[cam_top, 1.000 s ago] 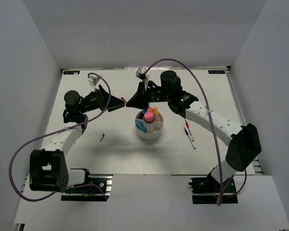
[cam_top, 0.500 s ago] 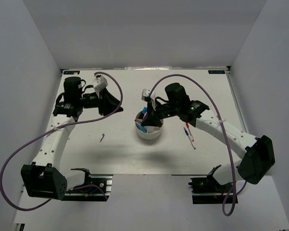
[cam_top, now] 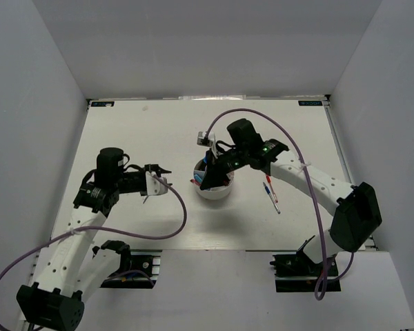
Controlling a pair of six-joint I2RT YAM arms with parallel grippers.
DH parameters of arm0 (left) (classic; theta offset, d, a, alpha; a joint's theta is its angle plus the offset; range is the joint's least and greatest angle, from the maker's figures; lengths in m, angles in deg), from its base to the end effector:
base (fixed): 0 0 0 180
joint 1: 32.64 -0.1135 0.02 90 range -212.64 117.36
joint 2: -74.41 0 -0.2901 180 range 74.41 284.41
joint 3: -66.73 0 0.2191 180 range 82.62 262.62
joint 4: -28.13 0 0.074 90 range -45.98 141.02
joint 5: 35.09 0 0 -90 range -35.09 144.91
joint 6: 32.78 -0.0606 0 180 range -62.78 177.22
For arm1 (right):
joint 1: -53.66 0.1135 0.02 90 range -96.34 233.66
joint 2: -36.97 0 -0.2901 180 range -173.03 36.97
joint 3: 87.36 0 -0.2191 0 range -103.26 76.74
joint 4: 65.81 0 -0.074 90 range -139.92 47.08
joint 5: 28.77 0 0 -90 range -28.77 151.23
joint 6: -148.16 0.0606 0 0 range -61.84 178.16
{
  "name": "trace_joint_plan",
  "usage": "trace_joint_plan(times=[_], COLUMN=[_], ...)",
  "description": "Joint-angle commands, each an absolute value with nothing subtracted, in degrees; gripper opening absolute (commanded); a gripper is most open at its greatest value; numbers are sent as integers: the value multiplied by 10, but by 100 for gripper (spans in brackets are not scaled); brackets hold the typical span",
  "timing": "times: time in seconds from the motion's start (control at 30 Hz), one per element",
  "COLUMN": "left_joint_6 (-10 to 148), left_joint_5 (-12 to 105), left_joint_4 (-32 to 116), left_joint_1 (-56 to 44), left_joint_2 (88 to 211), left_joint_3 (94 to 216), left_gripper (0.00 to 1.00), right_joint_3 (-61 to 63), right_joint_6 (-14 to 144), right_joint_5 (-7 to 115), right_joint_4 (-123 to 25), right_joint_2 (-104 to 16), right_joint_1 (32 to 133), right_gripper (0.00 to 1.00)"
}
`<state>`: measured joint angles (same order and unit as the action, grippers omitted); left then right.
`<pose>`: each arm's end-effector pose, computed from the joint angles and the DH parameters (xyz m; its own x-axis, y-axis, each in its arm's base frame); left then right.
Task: Sort the stationery into containers
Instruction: Pick up the pen cap from the center of the board.
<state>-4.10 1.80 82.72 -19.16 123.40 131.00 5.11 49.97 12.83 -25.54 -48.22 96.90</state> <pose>0.1116 -0.0766 0.3202 0.3550 0.4564 -0.8158 0.8964 0.0814 0.4356 0.1909 0.2417 0.3413 -0.3172 -0.4281 -0.8462 -0.9393 0.0188 0.3426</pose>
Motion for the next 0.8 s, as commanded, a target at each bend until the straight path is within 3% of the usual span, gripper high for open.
trace_joint_plan(times=[0.0, 0.1, 0.2, 0.27, 0.3, 0.5, 0.53, 0.77], left_joint_6=[-93, 0, 230, 381, 539, 982, 1022, 1101], left_joint_5=[78, 92, 29, -8, -9, -46, -51, -16], left_joint_4=[735, 714, 741, 653, 540, 319, 258, 255], left_joint_1=[-173, -168, -168, -168, -168, -183, -188, -223], left_joint_2=[1209, 1263, 1349, 1344, 1318, 1307, 1312, 1332], left_joint_3=[1277, 1326, 1403, 1377, 1322, 1218, 1198, 1211], left_gripper=[48, 49, 47, 47, 47, 55, 55, 51], right_joint_3=[10, 5, 12, 21, 31, 29, 21, 10], right_joint_6=[545, 556, 551, 550, 553, 564, 568, 568], right_joint_5=[82, 86, 120, 149, 156, 156, 150, 150], right_joint_4=[-243, -257, -273, -284, -294, -316, -319, -327], right_joint_2=[-502, -512, -498, -488, -478, -467, -469, -485], right_joint_1=[971, 970, 966, 963, 960, 939, 938, 938], right_gripper=[0, 0, 0, 0, 0, 0, 0, 0])
